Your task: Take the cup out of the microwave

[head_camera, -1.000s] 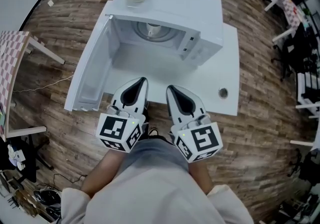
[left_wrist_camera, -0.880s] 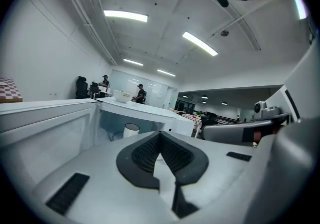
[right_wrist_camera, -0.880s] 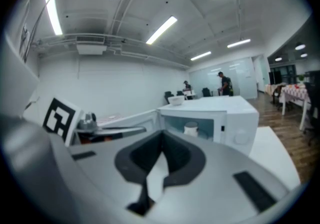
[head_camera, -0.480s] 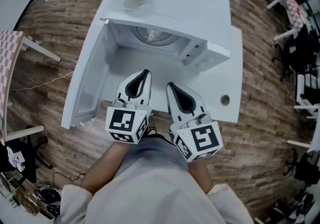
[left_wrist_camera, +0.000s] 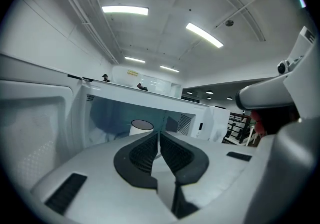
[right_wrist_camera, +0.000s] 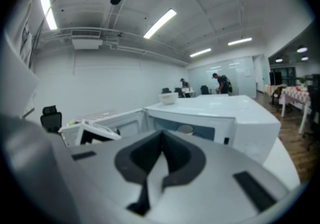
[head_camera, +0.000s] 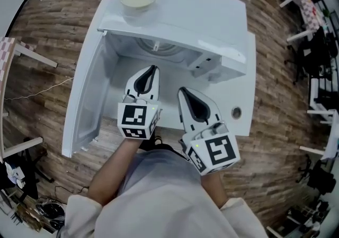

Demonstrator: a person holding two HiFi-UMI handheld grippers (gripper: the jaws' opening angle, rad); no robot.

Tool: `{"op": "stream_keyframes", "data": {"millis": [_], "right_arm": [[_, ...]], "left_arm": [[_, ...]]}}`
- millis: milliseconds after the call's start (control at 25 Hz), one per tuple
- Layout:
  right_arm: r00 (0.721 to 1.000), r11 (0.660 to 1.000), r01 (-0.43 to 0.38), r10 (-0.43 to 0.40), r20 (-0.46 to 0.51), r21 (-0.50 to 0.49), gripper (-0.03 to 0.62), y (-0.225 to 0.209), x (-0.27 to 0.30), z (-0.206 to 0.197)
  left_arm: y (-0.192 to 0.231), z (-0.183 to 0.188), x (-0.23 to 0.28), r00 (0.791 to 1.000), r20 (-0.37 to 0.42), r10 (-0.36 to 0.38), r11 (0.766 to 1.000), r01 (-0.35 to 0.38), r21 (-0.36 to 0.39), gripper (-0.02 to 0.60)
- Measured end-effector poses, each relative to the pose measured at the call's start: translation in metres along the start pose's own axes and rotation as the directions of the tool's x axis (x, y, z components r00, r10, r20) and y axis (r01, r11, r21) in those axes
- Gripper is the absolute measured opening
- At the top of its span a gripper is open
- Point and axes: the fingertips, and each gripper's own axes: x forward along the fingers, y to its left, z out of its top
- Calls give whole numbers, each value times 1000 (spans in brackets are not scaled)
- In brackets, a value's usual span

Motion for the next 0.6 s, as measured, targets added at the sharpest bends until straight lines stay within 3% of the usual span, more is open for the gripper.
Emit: {"op": "stream_keyframes", "data": {"millis": [360, 600], "right_arm": [[1000, 1000, -10, 10, -15, 26, 23, -8, 21, -5], [1000, 1000, 7, -7, -22, 30, 21, -12, 34, -10]], "left_arm": [[20, -16, 40, 1000, -25, 14, 1000, -14, 12, 26], [31, -25, 58, 999, -44, 7, 1000, -7, 1, 71]]}}
